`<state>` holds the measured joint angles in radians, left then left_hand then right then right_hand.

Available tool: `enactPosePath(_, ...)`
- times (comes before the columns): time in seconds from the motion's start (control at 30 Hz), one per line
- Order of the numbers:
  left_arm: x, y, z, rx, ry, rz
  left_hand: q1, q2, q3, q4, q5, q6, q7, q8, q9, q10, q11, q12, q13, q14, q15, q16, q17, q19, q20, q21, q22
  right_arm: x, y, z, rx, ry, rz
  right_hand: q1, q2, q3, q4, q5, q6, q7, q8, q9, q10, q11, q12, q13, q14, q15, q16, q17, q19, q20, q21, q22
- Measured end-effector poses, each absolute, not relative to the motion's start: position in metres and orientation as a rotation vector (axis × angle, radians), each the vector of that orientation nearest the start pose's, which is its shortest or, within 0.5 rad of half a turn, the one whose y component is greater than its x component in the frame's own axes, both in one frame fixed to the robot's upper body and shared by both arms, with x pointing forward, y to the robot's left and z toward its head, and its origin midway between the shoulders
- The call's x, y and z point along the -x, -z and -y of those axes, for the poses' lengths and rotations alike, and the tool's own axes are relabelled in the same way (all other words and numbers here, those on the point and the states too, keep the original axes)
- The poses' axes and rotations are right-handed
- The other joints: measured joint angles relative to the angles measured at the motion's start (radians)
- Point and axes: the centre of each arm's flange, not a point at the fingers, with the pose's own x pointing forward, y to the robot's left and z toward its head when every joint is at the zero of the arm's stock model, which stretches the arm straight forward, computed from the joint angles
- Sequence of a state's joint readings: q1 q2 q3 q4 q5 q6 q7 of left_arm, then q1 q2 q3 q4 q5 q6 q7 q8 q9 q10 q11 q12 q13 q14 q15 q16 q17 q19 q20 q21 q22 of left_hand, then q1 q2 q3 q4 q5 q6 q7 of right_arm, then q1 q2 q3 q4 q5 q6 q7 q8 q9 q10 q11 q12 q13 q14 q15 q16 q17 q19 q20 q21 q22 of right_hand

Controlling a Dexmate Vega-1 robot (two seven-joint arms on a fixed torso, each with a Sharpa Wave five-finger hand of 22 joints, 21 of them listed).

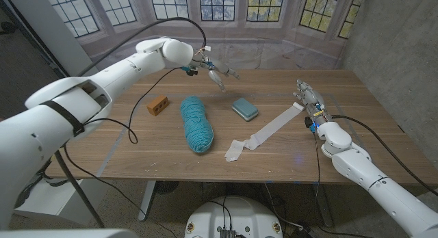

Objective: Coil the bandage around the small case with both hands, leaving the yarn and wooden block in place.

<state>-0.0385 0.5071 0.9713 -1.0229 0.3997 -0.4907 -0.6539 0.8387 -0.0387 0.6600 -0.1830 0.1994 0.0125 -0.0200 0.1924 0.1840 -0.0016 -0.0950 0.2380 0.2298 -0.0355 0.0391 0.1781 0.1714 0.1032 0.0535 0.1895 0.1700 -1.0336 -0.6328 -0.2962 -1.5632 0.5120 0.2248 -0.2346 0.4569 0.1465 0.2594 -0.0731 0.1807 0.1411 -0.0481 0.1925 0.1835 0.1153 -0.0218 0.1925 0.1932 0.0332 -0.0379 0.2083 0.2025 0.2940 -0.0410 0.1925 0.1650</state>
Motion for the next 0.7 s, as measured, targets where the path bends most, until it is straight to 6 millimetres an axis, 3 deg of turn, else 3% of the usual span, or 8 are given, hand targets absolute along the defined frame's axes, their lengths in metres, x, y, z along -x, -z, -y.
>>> enactPosePath(0.7,-0.658,-0.171,-0.107,-1.921,0.767,0.698,0.034,-0.020,-0.015,0.001,-0.015,-0.018,0.011,-0.005,0.000,-0.017,0.009,0.008,0.005,-0.002,0.002,0.000,0.003,-0.001,-0.009,0.000,0.000,-0.593,0.055,0.321,0.059,0.006,0.606,0.000,0.000,0.000,-0.009,0.000,0.000,0.000,0.000,0.000,0.000,0.000,0.004,0.000,0.009,0.002,0.000,0.000,0.007,0.000,0.000,0.000)
